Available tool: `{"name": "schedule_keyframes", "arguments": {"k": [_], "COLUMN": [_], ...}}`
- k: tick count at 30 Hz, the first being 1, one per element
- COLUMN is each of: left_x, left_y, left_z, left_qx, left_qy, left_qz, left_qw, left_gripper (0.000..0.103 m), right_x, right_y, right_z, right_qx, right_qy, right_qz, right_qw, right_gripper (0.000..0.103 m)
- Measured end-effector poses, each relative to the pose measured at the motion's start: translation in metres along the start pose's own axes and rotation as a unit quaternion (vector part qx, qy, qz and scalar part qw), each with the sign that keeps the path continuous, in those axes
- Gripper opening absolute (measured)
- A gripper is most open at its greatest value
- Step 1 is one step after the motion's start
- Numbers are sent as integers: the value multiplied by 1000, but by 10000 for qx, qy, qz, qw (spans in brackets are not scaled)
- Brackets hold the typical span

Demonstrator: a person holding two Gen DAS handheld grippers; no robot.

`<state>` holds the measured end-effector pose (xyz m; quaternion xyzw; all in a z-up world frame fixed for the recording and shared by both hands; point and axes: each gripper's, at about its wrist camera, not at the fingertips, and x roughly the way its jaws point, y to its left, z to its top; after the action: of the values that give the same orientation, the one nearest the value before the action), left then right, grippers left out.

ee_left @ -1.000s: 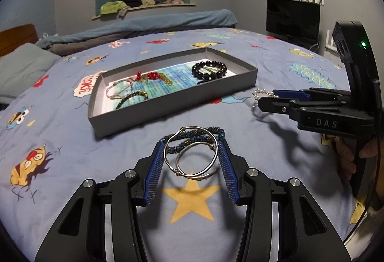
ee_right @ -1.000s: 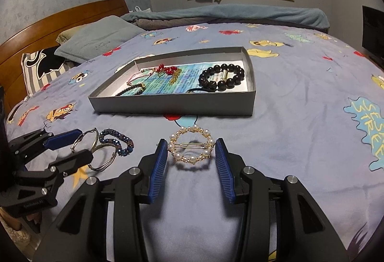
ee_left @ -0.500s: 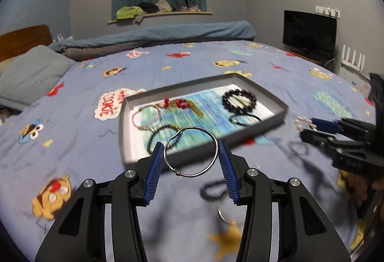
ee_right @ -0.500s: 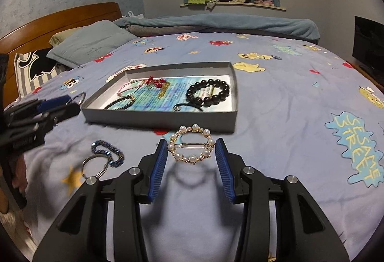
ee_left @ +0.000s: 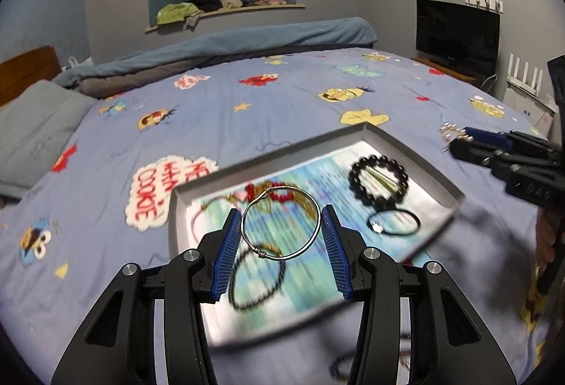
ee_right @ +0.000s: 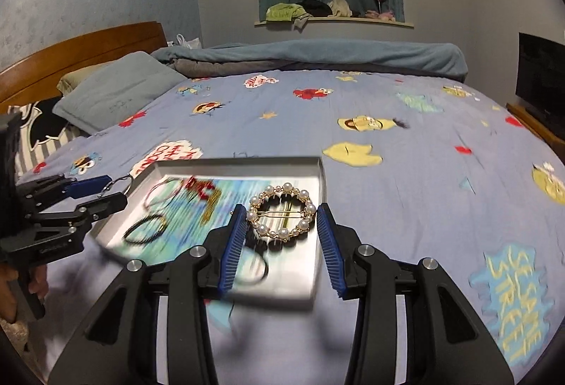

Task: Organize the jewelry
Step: 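Carry the silver ring and pearl clip into the gray box and release both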

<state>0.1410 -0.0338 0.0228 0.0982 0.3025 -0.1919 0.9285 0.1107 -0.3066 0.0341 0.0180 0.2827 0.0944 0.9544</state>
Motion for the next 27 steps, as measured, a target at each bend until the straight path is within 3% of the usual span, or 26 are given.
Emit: {"name": "schedule_keyframes", "arguments": {"k": [13, 21, 27], "left_x": [82, 114, 122], "left_y": [0, 15, 11], "left_z": [13, 16, 9], "left_qx": [604, 477, 586], "left_qy": [741, 1257, 1441], "left_qz": [-110, -326, -402], "left_qw": [9954, 9904, 9870], "left_gripper": [48, 48, 48], "right_x": [105, 155, 167], "right_y": [26, 31, 37], "right_z": [43, 52, 45], "right_qx": [-766, -468, -581], "right_qy": [704, 1563, 1829], "right_qz": [-231, -116, -79], "right_qw": [9943, 9865, 9814], "right_gripper": [41, 41, 41]}}
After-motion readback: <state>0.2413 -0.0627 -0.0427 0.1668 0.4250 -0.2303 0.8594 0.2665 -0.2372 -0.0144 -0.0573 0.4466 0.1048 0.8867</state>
